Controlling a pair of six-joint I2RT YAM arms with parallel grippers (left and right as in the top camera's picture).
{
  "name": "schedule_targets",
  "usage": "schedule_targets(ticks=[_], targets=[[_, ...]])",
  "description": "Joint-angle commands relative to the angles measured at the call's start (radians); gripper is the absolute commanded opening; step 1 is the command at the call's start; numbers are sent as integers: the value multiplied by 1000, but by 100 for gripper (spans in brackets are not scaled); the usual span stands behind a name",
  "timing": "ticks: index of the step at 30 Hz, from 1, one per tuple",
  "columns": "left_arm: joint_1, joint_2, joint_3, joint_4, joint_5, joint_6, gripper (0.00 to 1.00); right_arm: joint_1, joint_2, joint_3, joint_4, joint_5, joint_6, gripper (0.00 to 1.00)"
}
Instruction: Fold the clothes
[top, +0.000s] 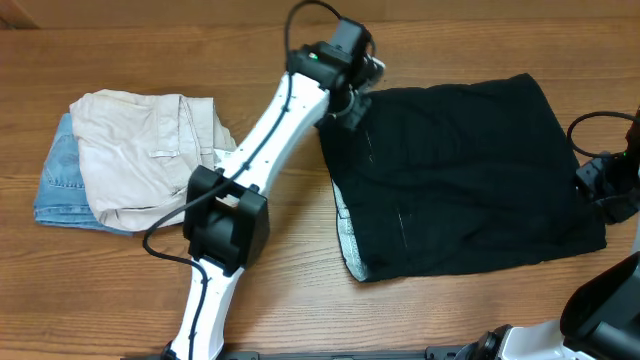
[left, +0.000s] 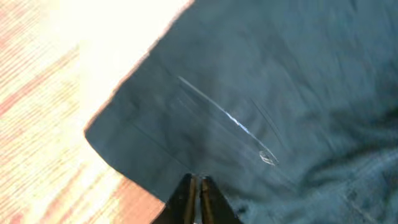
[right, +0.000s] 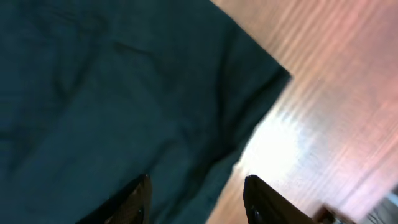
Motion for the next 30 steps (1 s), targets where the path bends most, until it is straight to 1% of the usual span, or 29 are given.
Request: schedule_targets(ticks=[1, 4, 7, 9, 11, 14, 16, 19, 23, 26, 28, 30], targets=[[11, 89, -13, 39, 59, 14, 4, -4, -2, 2, 32, -108, -26, 51], [10, 148, -13, 28, 95, 67, 4, -4, -2, 2, 61, -159, -30, 51], [10, 189, -13, 29, 101, 86, 4, -4, -2, 2, 83, -201, -30, 51], [12, 209, -13, 31, 85, 89, 4, -3, -2, 2, 103, -262, -77, 51], [18, 224, -13, 56, -15, 67, 4, -2, -2, 2, 120, -323, -121, 51], [42, 244, -13, 140, -230, -61, 4, 5, -2, 2, 131, -358, -135, 52], [68, 251, -13, 204, -284, -97, 4, 14, -2, 2, 138, -360, -135, 52], [121, 251, -10, 286, -273, -134, 4, 31, -2, 2, 150, -362, -135, 51], [178, 251, 50, 313, -168, -132, 4, 58, -2, 2, 165, -361, -134, 51], [201, 251, 117, 303, -90, -132, 4, 74, -2, 2, 173, -360, -134, 51], [206, 251, 170, 275, -80, -123, 5, 82, -2, 2, 173, -360, -134, 52], [206, 251, 241, 203, -63, -107, 13, 85, -2, 2, 172, -360, -135, 52]])
